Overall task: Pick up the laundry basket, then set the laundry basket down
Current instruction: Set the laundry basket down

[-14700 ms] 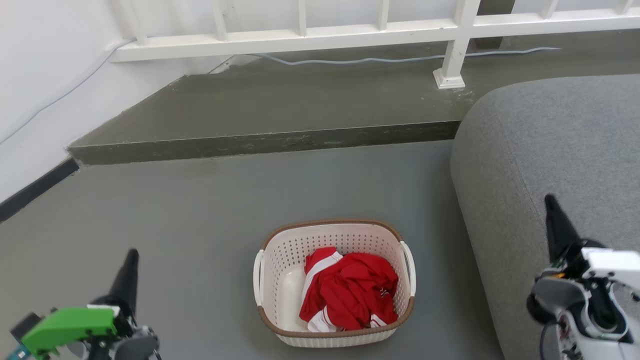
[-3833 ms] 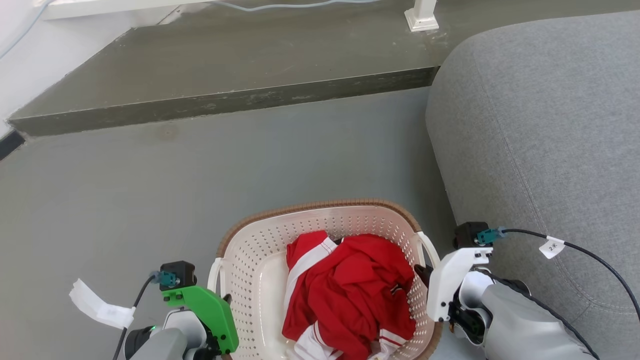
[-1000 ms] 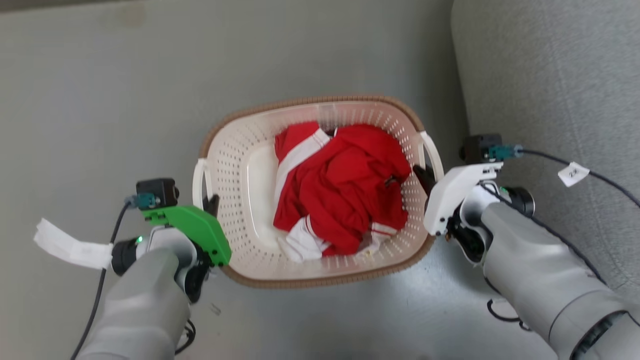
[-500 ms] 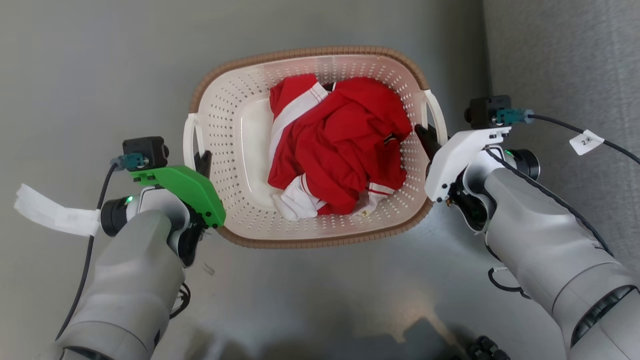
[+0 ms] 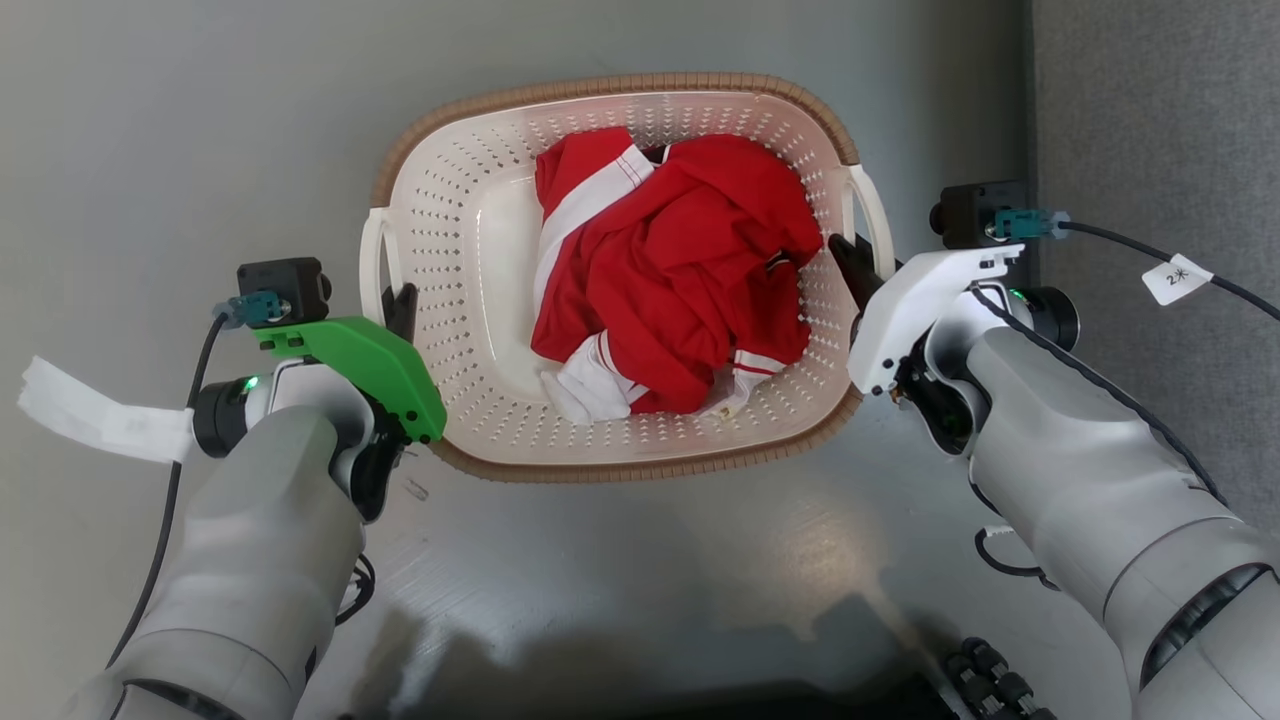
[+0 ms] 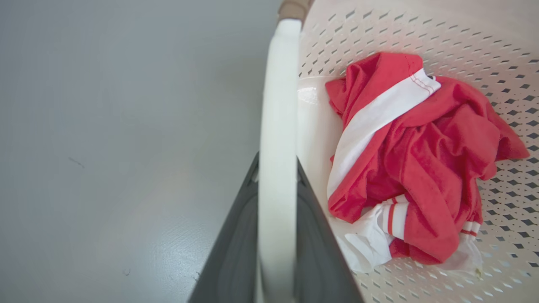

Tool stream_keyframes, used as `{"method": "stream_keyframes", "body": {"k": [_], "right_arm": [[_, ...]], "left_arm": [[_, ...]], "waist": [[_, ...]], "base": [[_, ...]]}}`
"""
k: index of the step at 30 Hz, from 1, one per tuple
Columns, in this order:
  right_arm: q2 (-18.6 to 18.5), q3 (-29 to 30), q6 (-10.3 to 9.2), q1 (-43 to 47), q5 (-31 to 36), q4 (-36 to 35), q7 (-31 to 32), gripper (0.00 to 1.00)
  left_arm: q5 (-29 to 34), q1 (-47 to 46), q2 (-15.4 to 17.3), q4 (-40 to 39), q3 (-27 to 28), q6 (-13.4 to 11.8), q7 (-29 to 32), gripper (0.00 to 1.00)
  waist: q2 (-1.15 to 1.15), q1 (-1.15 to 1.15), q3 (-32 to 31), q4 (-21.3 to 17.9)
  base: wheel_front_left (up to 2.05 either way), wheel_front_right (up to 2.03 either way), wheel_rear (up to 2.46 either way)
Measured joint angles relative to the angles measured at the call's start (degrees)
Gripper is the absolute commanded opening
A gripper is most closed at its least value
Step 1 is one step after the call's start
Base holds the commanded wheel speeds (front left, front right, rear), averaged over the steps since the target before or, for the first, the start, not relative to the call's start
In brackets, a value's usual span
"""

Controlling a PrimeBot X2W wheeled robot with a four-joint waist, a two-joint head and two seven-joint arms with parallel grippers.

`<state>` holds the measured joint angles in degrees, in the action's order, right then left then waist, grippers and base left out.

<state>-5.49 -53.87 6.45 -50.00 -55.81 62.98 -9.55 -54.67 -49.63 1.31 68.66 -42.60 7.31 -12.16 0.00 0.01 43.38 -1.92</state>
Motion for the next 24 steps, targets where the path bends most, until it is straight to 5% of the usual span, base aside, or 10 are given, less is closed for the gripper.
{"method": "stream_keyframes", "body": {"k": [24], "right_arm": [[0.2,-0.3,0.01,-3.1,-0.8,1.5,-2.0,0.00]], "left_arm": [[1.5,-3.3,-0.1,1.0,0.0,0.0,-1.6,0.00]], "waist": [[0.00,0.00,5.0,-0.5]], "base": [[0.00,0.00,0.00]]}}
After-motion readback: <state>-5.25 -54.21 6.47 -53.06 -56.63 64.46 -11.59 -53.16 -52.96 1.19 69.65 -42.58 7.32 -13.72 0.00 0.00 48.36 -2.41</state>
